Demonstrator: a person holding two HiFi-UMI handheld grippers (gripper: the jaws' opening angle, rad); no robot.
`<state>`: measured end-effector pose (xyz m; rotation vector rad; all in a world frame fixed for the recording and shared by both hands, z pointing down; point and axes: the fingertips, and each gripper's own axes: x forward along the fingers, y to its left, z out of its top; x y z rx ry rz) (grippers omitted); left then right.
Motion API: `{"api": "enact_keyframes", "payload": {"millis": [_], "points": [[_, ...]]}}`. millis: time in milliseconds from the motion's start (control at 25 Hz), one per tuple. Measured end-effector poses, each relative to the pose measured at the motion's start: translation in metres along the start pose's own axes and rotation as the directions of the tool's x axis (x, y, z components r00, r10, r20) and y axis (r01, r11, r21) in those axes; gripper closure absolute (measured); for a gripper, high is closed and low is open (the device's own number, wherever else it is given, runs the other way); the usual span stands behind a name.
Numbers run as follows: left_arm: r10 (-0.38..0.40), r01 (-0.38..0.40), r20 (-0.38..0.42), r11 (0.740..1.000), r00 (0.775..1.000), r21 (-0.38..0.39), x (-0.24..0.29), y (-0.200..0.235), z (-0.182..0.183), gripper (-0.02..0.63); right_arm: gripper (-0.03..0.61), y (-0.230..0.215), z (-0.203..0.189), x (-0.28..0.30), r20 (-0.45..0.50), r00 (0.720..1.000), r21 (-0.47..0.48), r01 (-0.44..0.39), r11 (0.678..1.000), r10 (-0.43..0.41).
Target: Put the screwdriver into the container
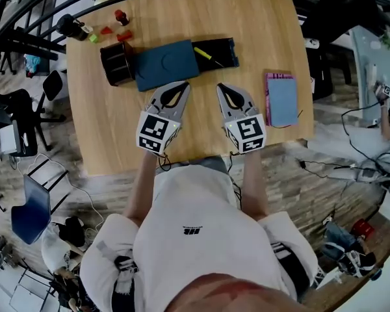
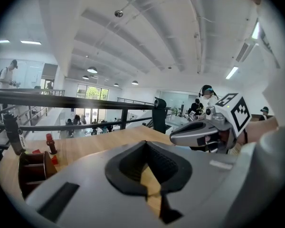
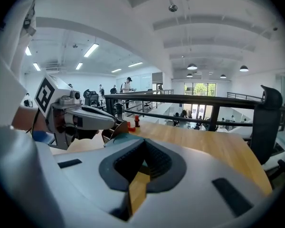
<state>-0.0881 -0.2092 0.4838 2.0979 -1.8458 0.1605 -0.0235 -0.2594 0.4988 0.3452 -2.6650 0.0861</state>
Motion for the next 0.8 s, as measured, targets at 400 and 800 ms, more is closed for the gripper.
{"api": "enact_keyframes", "payload": {"millis": [400, 800], "points": [[-0.045, 0.045, 0.002, 0.999, 0.999, 0.023, -0.016, -0.024, 0.001, 0.604, 0.583, 0.015, 0.001, -0.030, 0.025, 0.999, 0.038, 0.025, 0.999, -0.026], [-0.055, 0.055, 0.003, 0.998, 0.998, 0.030, -0.008, -0.029, 0.005, 0.604, 0.584, 0.015, 0.006, -0.032, 0.037, 0.999, 0.031, 0.013, 0.999, -0.014]]}}
